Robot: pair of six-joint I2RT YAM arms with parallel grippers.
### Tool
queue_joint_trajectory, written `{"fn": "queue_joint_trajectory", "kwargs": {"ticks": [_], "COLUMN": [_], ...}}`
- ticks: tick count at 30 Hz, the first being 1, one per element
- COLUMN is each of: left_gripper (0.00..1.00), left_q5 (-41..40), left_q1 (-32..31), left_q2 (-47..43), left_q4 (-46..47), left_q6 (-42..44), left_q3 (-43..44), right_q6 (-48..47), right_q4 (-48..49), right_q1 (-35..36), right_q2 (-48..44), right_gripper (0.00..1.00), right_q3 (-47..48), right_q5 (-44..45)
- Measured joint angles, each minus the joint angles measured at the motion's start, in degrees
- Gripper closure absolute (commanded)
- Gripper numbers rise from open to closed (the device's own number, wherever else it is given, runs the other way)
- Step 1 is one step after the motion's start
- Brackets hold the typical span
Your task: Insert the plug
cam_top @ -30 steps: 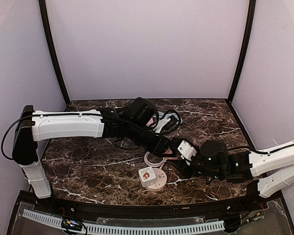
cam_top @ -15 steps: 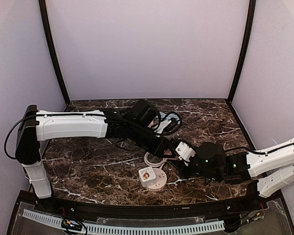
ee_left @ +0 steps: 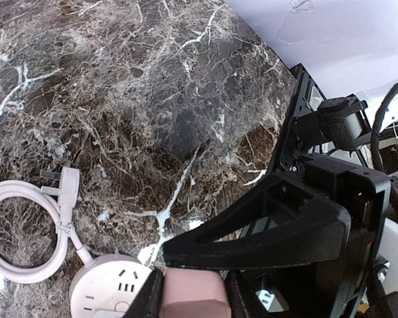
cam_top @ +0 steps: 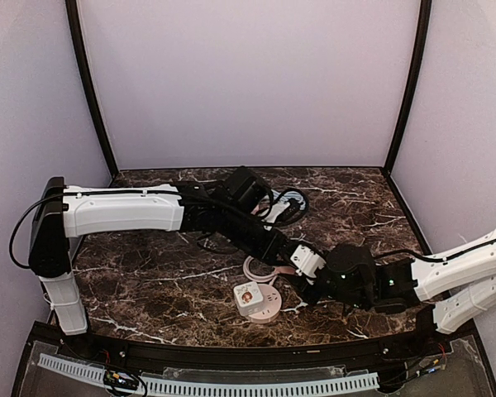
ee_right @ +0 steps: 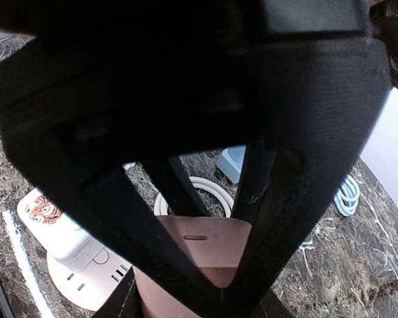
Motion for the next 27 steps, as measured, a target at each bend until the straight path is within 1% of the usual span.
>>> {"fn": "queue_joint_trajectory", "kwargs": {"ticks": [1, 4, 6, 11, 14, 17, 20, 22, 23, 24, 25, 27], "left_gripper": [0.72, 0.62, 0.58, 0.58, 0.65, 0.74, 0.80, 0.87, 0.95, 0.98, 0.98, 0.99], "left_q5": [-0.17, -0.37, -0.09, 0.79, 0.96, 0.96, 0.87, 0.85, 0.79, 0.76, 0.76, 0.66], "left_q1": [0.00, -0.02, 0.00, 0.00, 0.00, 0.00, -0.02, 0.00, 0.00, 0.00, 0.00, 0.00], "left_q2": [0.07, 0.15, 0.15, 0.17, 0.17, 0.17, 0.17, 0.17, 0.17, 0.17, 0.20, 0.17], "left_q4": [-0.07, -0.20, -0.57, -1.79, -2.10, -2.21, -2.14, -1.90, -1.90, -1.92, -1.92, -1.86], "left_q6": [-0.20, -0.28, 0.02, 0.63, 1.05, 1.36, 1.03, 0.57, 0.55, 0.55, 0.55, 0.57], "left_q3": [0.07, 0.11, 0.13, 0.13, 0.13, 0.13, 0.13, 0.15, 0.17, 0.17, 0.17, 0.17], "right_q6": [-0.09, -0.28, -0.28, -0.28, -0.26, -0.26, -0.37, -0.46, -0.46, -0.44, -0.44, -0.31], "right_q4": [0.07, 0.04, 0.07, 0.09, 0.07, 0.07, 0.02, 0.09, 0.11, 0.09, 0.09, 0.09], "right_q1": [0.09, 0.31, 0.35, 0.35, 0.35, 0.35, 0.39, 0.46, 0.46, 0.50, 0.52, 0.55], "right_q2": [0.20, 0.33, 0.31, 0.13, 0.13, 0.15, 0.15, 0.15, 0.15, 0.15, 0.15, 0.15], "right_gripper": [1.00, 1.00, 1.00, 1.00, 1.00, 1.00, 1.00, 1.00, 1.00, 1.00, 0.91, 0.67], "right_q3": [0.04, 0.07, 0.07, 0.07, 0.07, 0.07, 0.07, 0.07, 0.07, 0.07, 0.07, 0.07], "right_q5": [0.33, 0.94, 1.29, 1.84, 1.86, 1.90, 2.23, 2.60, 2.67, 2.78, 2.84, 3.10]}}
